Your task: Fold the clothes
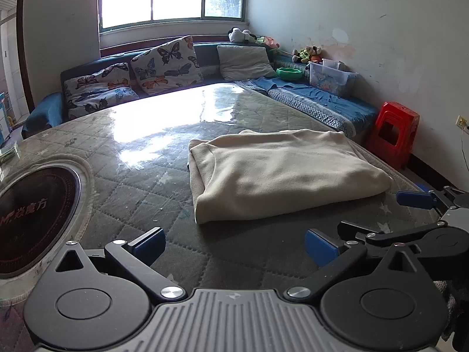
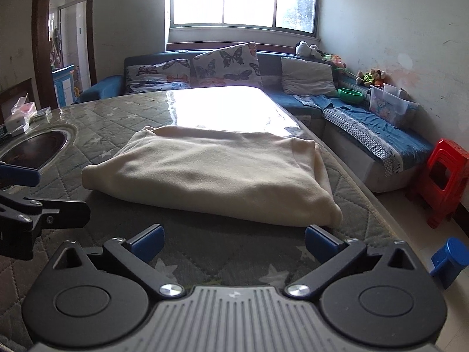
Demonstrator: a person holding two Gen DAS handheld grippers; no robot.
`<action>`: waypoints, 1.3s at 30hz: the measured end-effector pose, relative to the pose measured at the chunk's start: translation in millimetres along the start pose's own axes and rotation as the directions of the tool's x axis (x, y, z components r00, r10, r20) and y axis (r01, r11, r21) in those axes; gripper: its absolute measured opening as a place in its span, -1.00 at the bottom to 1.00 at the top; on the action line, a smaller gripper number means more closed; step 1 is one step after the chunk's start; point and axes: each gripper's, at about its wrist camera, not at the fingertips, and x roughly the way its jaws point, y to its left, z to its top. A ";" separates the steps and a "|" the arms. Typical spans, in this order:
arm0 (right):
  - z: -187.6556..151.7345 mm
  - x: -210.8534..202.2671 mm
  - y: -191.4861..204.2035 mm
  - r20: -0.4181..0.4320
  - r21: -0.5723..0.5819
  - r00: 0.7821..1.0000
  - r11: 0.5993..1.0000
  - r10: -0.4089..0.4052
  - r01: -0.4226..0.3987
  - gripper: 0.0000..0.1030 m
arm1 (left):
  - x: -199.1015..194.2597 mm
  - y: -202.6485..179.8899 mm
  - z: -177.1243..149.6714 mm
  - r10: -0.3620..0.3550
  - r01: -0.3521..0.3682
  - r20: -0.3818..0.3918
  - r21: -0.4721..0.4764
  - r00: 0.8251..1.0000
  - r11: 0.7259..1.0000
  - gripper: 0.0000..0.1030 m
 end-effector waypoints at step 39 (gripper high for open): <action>-18.4 -34.9 10.9 0.023 0.000 0.999 0.999 -0.048 0.048 1.00 | -34.5 -18.1 -26.5 0.021 -0.021 0.042 0.002 0.999 1.000 1.00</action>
